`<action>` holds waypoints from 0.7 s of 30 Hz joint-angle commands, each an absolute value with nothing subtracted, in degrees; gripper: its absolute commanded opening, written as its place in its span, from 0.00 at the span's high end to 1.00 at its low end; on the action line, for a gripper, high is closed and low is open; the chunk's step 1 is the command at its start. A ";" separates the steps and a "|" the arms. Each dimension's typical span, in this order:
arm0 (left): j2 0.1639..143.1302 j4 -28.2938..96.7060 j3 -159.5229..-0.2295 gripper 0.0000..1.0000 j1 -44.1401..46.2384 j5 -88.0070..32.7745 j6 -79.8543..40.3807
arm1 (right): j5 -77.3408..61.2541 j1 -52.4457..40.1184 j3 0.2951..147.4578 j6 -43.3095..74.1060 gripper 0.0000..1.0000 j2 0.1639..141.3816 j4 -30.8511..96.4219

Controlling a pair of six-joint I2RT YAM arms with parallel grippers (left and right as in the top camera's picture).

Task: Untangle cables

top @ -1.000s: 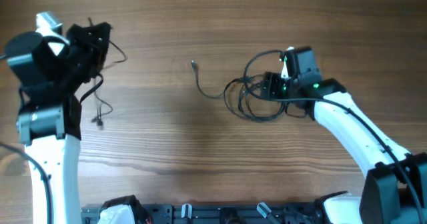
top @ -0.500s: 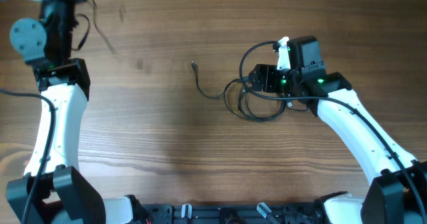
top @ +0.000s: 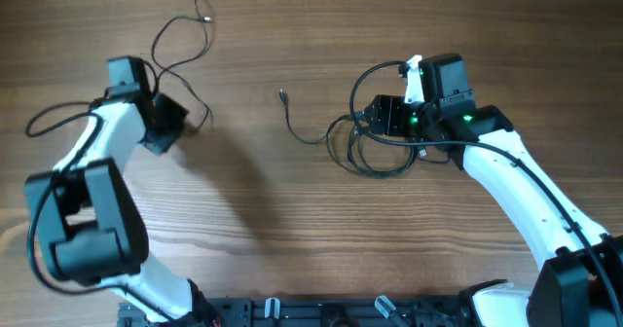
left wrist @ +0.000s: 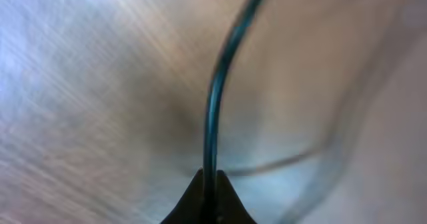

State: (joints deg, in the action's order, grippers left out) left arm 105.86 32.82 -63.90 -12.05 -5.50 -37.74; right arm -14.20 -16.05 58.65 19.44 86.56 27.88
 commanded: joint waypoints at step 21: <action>97.06 44.77 -73.14 0.96 8.03 -13.50 -36.18 | 0.25 -16.03 58.48 27.18 0.70 86.56 38.81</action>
